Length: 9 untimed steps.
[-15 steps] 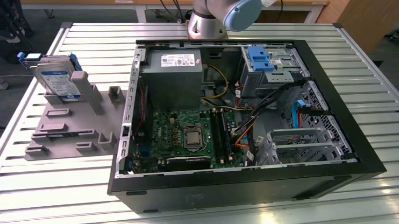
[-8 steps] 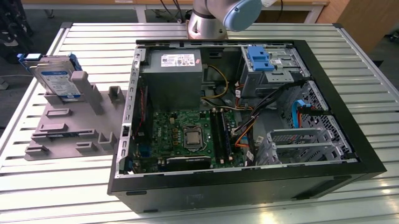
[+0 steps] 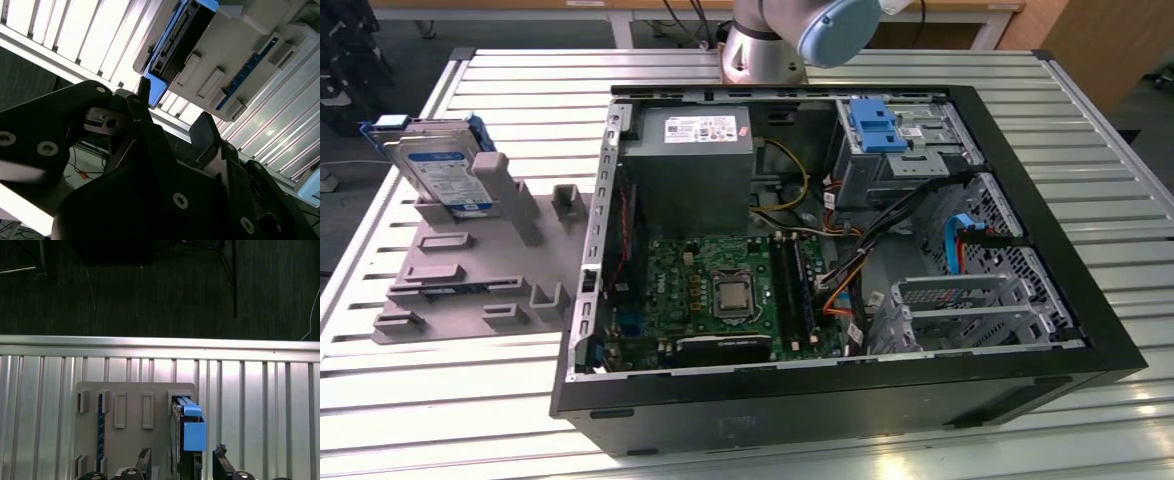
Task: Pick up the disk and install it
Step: 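Pick up the disk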
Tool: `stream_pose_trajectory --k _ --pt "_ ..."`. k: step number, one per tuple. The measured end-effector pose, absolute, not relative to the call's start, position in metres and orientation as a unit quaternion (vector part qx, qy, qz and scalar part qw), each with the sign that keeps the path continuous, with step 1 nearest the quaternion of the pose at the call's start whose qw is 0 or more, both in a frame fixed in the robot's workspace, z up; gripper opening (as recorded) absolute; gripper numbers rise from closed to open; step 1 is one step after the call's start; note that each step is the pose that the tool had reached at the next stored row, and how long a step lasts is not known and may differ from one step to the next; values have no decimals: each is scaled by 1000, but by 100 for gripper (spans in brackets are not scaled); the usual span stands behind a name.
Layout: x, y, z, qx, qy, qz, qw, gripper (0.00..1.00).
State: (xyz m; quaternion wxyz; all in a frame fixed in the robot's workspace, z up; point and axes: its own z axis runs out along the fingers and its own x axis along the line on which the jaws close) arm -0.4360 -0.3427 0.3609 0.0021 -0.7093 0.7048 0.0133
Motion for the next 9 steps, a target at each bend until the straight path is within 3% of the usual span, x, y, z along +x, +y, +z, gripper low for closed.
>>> stream_pose_trajectory --k 9 --pt "-436 -343 361 -709 705 13 2 59"
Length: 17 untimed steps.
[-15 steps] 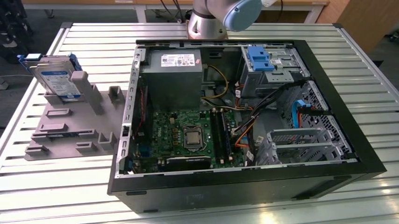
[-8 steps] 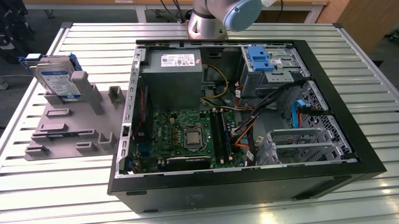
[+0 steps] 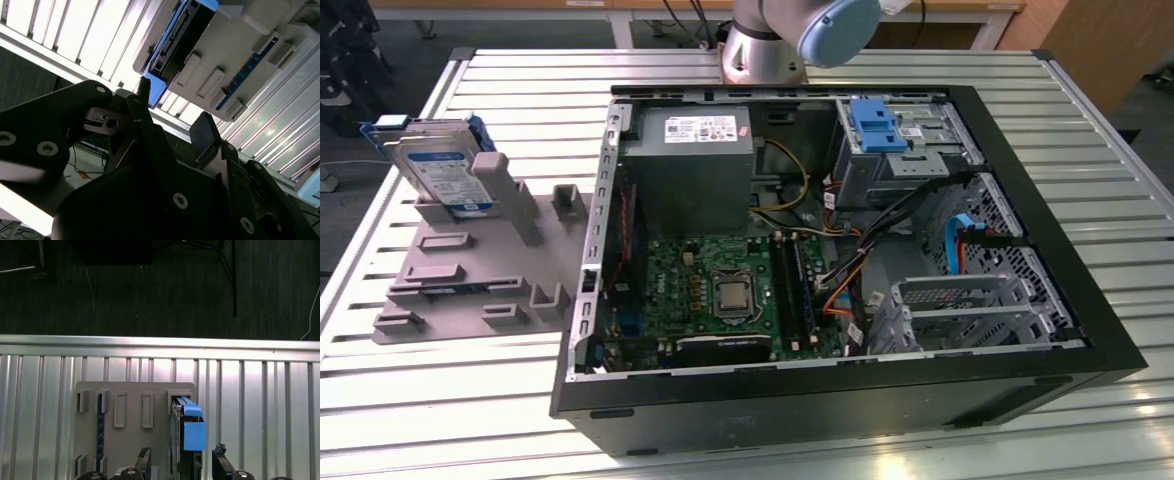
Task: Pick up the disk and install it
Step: 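Pick up the disk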
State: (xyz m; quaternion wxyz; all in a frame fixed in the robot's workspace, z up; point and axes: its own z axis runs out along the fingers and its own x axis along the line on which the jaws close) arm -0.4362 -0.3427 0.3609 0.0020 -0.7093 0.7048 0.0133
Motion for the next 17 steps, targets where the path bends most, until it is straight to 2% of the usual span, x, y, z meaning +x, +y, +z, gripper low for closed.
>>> stream_pose_trajectory --k 17 --pt "-441 -340 350 -709 706 13 2 59"
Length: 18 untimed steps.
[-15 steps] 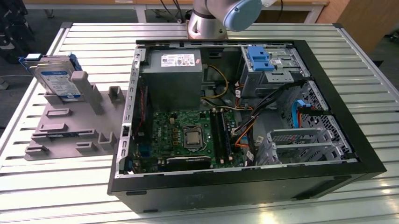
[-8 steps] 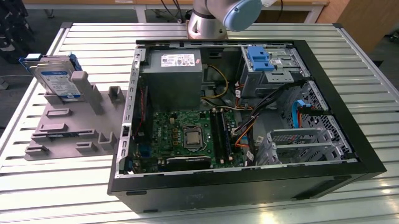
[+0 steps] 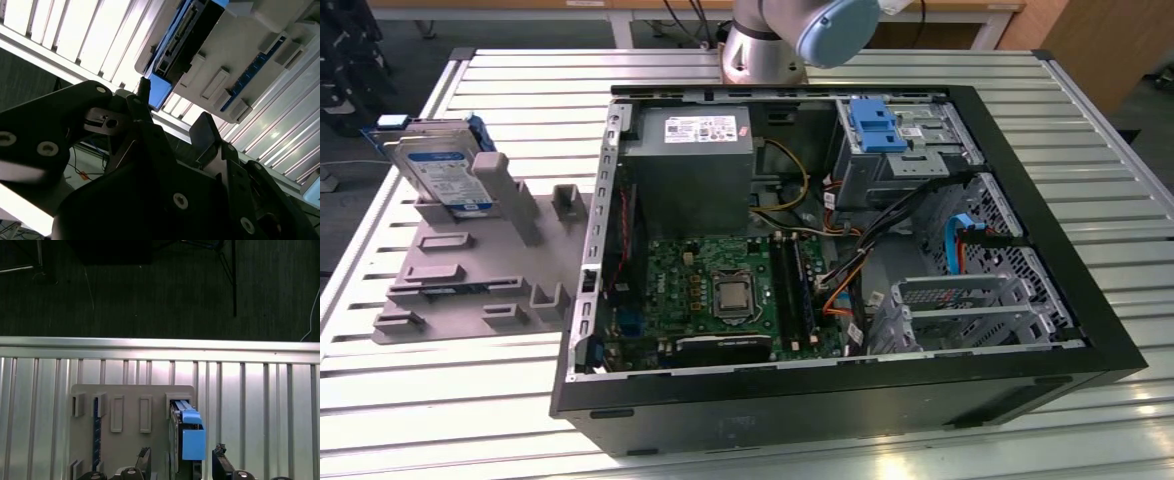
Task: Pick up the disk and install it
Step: 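Pick up the disk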
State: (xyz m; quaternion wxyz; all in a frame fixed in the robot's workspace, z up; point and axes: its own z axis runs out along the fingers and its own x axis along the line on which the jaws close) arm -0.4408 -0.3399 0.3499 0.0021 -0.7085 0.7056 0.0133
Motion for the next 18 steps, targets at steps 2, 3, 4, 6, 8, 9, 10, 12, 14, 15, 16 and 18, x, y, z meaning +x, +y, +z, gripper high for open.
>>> stream_pose_trajectory --k 2,3,4,6,8,9,10,12,14,15,16,18 --pt "-441 -339 348 -709 706 13 2 59" --pt "-441 -338 347 -709 706 13 2 59" --pt "-441 -338 346 -709 706 13 2 59" --pt "-442 -338 343 -709 706 13 2 59" --pt "-442 -338 342 -709 706 13 2 59" --pt "-442 -338 342 -709 706 13 2 59" --pt "-442 -338 342 -709 706 13 2 59" --pt "-442 -337 342 -709 706 13 2 59" --pt "-443 -336 341 -709 706 13 2 59" --pt "-443 -335 341 -709 706 13 2 59" --pt "-443 -334 340 -709 706 13 2 59" --pt "-444 -334 338 -709 706 13 2 59"
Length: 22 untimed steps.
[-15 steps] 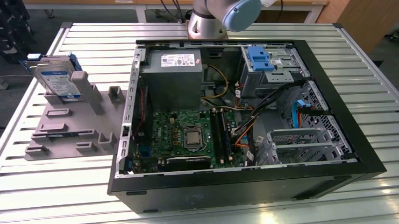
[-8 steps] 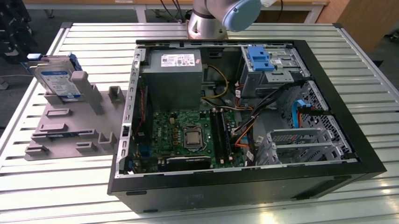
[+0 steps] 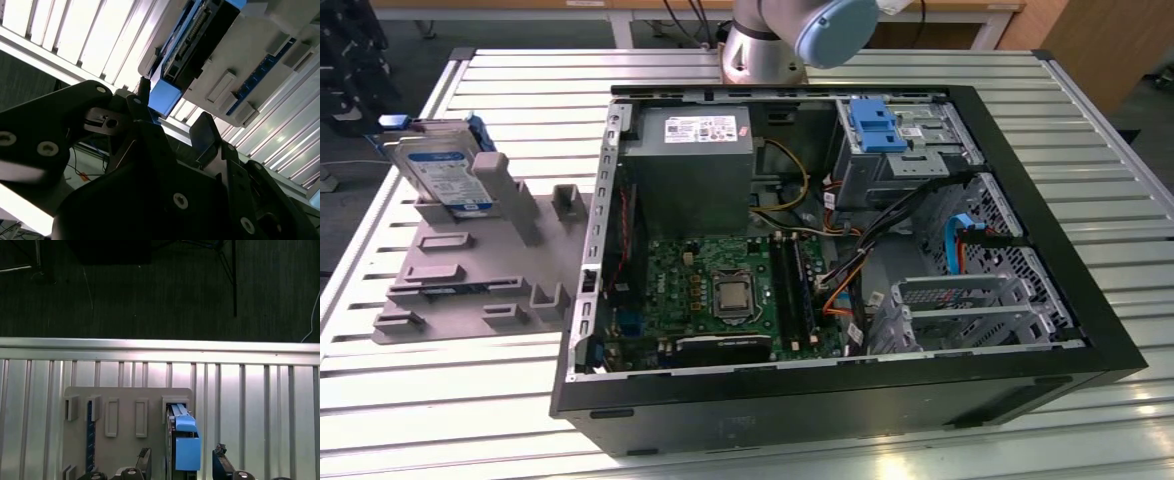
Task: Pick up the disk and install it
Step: 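Pick up the disk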
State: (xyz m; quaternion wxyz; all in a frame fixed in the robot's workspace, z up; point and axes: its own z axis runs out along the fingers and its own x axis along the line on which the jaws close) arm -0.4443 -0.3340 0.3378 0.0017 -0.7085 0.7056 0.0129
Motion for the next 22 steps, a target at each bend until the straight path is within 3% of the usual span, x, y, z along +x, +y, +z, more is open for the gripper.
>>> stream_pose_trajectory --k 11,13,14,22 --pt "-446 -334 326 -709 706 13 2 59" --pt "-447 -334 324 -709 706 13 2 58" --pt "-447 -334 323 -709 706 13 2 51" --pt "-448 -333 318 -708 706 13 2 51"
